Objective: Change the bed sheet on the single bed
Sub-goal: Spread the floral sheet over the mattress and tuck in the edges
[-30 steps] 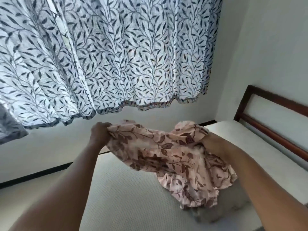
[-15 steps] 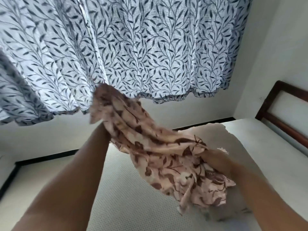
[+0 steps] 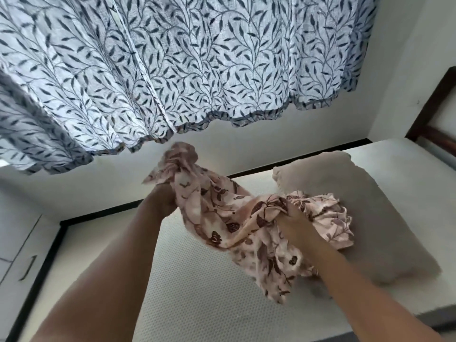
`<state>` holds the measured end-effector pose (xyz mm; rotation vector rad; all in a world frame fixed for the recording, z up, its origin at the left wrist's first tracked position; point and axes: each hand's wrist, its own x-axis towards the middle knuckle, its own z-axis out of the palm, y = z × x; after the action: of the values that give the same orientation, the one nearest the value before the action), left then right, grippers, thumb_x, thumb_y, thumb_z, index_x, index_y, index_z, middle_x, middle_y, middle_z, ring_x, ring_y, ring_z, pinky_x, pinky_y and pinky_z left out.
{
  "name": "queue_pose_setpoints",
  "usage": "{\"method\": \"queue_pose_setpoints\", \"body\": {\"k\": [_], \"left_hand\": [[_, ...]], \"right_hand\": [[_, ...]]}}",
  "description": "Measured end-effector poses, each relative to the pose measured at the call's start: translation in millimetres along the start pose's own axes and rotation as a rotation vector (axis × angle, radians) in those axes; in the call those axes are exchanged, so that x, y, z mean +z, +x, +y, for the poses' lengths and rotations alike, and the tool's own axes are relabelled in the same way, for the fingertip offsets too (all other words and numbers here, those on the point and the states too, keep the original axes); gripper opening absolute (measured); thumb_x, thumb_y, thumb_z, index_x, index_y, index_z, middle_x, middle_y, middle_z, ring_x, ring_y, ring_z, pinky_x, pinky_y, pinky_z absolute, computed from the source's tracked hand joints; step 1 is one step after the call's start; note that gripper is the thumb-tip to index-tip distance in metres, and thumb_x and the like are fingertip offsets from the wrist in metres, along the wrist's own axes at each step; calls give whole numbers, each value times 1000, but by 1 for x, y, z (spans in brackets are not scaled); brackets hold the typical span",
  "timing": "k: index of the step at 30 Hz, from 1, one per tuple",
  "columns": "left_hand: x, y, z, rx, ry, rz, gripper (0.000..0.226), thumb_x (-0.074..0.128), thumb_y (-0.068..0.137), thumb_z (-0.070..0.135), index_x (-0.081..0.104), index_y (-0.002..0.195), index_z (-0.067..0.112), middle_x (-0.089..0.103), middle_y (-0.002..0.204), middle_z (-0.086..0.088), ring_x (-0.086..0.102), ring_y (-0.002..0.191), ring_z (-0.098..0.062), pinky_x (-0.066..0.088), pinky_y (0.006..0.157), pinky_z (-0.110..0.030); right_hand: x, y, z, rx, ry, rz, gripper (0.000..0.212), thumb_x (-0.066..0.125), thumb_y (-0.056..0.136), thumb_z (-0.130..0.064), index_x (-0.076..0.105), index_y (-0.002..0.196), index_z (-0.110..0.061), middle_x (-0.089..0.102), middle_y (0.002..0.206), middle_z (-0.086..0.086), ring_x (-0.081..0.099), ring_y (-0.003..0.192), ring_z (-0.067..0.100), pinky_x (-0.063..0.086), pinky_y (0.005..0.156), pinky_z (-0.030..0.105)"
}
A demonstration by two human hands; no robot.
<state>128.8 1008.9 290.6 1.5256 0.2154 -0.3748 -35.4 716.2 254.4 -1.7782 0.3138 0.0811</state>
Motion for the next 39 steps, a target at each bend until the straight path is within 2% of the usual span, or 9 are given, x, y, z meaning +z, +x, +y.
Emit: {"method": "queue_pose_setpoints", "body": {"k": [9, 15, 19, 25, 28, 33, 34, 36, 39], "left_hand": [[-32, 4, -34, -65, -406, -18, 37, 65, 94, 35, 68, 120, 10, 73, 104, -7, 71, 92, -21, 58, 84, -38], [-45, 8, -70, 28, 489, 191, 42, 87, 68, 21, 69, 104, 12, 73, 90, -6, 69, 77, -20, 57, 67, -33], [-89, 13, -82, 170, 635, 365, 17, 77, 81, 31, 75, 86, 14, 74, 83, 1, 71, 86, -23, 54, 76, -35], [-152, 11, -59, 242, 510, 387, 11, 63, 97, 25, 65, 93, 14, 65, 93, -5, 59, 88, -25, 36, 72, -28], [-202, 15, -46, 224, 291, 391, 18, 58, 99, 22, 66, 109, 9, 66, 104, -12, 59, 93, -25, 44, 79, -32], [-280, 19, -59, -45, 142, 277, 37, 48, 102, 47, 49, 134, 29, 57, 136, -4, 60, 112, -21, 48, 94, -33], [-291, 20, -61, -39, 281, 269, 45, 46, 101, 51, 46, 138, 26, 56, 134, 0, 61, 111, -16, 48, 93, -28], [-306, 18, -71, -157, -206, 230, 29, 41, 105, 30, 57, 123, 14, 61, 113, 2, 62, 80, -11, 57, 75, -21], [-319, 10, -92, -215, 119, 124, 30, 56, 101, 31, 59, 80, 10, 62, 75, -6, 58, 53, -16, 47, 41, -19]], "right_hand": [[4, -15, 34, 150, -87, -77, 13, 65, 93, -42, 70, 103, -36, 72, 98, -19, 64, 99, 6, 50, 89, 27], [33, -28, 46, 222, 42, -145, 48, 54, 83, -68, 69, 122, -43, 72, 119, -18, 63, 120, 11, 43, 111, 44], [71, -41, 34, 263, -31, 13, 36, 44, 100, -49, 69, 119, -33, 71, 112, -11, 61, 111, 11, 42, 90, 21], [162, -71, 12, 246, -82, 440, 23, 42, 102, -19, 63, 110, -13, 66, 96, -2, 59, 84, 18, 47, 80, 33], [218, -104, 5, 200, -92, 693, 29, 44, 103, -17, 60, 127, -14, 66, 110, 0, 60, 107, 28, 44, 89, 35], [276, -145, 38, 362, -187, 688, 36, 45, 98, -26, 60, 131, -22, 70, 112, 8, 65, 90, 27, 54, 83, 42], [286, -153, 43, 382, -217, 696, 37, 45, 99, -23, 60, 132, -21, 70, 114, 9, 64, 94, 29, 52, 81, 40], [301, -166, 50, 427, -284, 693, 40, 44, 99, -17, 58, 136, -19, 69, 118, 11, 63, 101, 33, 48, 81, 37], [314, -181, 64, 467, -316, 654, 43, 44, 98, -17, 55, 139, -24, 71, 103, 6, 66, 88, 27, 53, 72, 35]]}}
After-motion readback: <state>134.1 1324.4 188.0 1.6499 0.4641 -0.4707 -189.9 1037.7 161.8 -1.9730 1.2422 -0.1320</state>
